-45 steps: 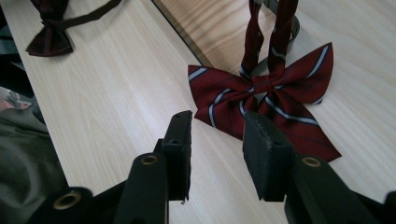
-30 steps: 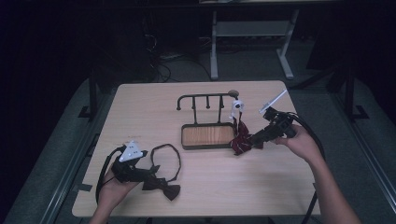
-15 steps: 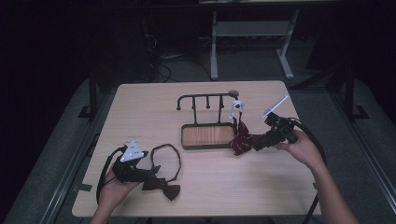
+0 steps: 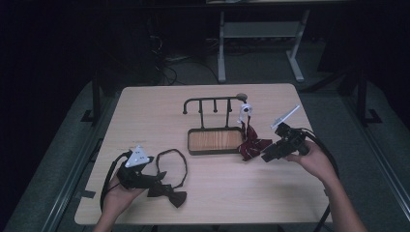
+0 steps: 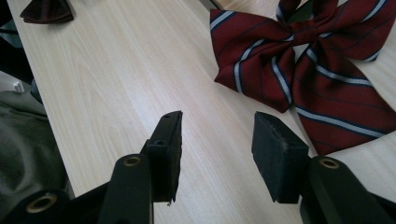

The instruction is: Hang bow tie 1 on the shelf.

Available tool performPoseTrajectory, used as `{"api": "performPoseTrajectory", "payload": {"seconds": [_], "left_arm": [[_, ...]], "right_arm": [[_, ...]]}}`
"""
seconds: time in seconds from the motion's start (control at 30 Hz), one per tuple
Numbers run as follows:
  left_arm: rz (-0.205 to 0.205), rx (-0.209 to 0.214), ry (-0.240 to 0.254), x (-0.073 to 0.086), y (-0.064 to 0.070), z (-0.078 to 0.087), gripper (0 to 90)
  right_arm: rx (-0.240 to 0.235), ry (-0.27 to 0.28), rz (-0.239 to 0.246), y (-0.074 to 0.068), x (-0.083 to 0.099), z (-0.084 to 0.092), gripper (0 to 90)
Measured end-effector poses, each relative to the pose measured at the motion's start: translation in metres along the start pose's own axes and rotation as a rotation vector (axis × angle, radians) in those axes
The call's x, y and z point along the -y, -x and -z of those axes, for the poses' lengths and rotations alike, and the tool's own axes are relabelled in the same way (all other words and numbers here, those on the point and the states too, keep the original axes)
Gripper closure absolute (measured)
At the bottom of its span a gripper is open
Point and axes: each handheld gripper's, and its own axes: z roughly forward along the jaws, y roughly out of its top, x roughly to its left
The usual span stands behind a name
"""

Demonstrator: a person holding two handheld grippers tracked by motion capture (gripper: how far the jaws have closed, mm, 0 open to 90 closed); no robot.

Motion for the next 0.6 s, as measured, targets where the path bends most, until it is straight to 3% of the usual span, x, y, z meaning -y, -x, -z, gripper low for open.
{"api": "performPoseTrajectory", "payload": {"seconds": [0.6], "left_arm": [[-0.016, 0.007, -0.013, -0.004, -0.001, -0.002, 27.7]], "right_arm": [[-0.002, 0.030, -0.013, -0.009, 0.025, -0.006, 48.7]]}}
